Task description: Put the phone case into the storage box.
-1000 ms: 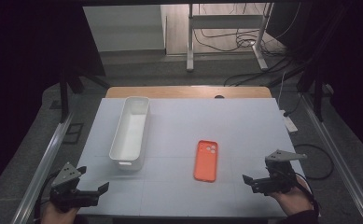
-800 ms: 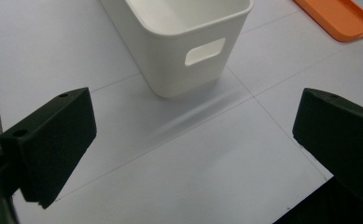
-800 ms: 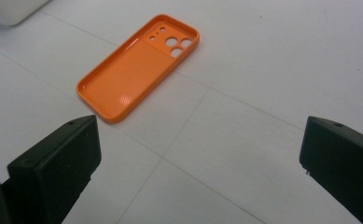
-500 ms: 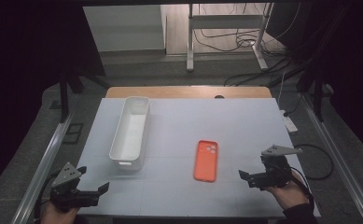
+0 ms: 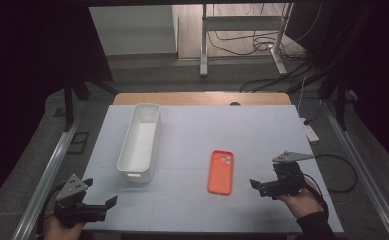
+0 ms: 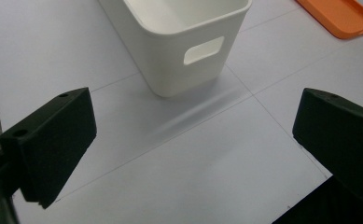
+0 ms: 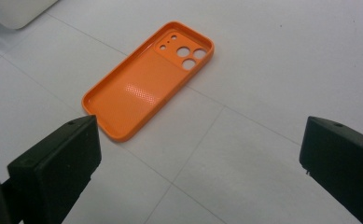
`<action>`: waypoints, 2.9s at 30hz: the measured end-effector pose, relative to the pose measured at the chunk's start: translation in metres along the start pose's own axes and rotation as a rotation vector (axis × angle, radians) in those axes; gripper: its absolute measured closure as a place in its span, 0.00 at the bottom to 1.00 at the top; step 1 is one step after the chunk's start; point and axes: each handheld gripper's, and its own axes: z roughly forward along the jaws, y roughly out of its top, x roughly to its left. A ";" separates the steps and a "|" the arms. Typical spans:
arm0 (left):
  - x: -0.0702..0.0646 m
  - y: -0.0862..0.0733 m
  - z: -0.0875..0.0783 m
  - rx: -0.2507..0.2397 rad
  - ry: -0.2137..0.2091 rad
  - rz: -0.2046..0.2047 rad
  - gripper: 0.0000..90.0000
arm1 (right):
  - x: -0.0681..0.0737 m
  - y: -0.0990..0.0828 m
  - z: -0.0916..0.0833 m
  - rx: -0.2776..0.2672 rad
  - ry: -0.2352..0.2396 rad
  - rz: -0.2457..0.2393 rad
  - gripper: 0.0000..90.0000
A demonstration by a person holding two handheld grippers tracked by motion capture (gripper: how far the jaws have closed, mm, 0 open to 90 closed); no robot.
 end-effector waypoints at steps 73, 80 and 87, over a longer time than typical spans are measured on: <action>0.000 0.000 0.001 0.009 -0.007 0.008 0.01 | 0.037 0.051 0.084 0.130 -0.014 -0.141 0.00; 0.000 0.000 0.001 0.010 -0.009 0.010 0.01 | 0.035 0.045 0.091 0.151 -0.021 -0.143 0.00; 0.000 0.000 0.001 0.010 -0.010 0.011 0.01 | 0.034 0.039 0.099 0.186 -0.023 -0.138 0.00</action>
